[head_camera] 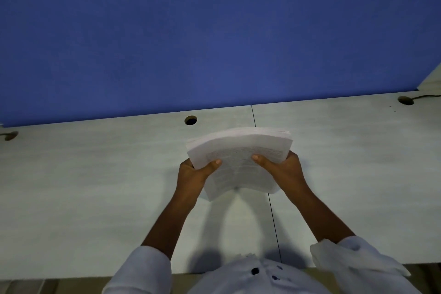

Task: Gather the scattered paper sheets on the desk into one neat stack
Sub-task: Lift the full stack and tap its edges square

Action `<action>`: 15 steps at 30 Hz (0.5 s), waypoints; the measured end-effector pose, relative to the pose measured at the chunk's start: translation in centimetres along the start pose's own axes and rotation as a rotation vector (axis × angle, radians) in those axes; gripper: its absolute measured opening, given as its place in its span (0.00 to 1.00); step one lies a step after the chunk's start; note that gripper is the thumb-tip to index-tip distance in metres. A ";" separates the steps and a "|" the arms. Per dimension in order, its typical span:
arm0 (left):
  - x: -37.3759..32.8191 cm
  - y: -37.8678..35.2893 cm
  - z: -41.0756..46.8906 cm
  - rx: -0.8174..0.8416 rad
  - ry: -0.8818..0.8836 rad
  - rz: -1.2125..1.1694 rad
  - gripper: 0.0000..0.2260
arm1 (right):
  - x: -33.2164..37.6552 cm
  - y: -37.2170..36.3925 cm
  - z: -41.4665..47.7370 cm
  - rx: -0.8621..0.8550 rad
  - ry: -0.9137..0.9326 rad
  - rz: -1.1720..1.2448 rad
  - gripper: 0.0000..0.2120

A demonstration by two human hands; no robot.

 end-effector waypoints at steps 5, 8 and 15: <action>-1.4 -0.5 -0.1 -0.050 -0.036 0.019 0.13 | 1.3 -0.4 0.0 -0.036 0.027 0.044 0.16; -2.3 -0.6 0.1 -0.026 -0.061 0.038 0.13 | 1.7 0.0 0.0 -0.030 0.068 0.053 0.16; -5.8 0.6 -0.2 -0.004 -0.139 0.215 0.10 | 0.3 0.0 0.2 0.019 0.000 0.022 0.15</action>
Point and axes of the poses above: each hand's wrist, its own z-axis towards the middle knuckle, its own y-axis out of the back of the hand, x = y × z, the point moved 5 cm from there along z, towards the middle knuckle, and after that the axes turned 6 degrees about y, right-handed, at the moved point
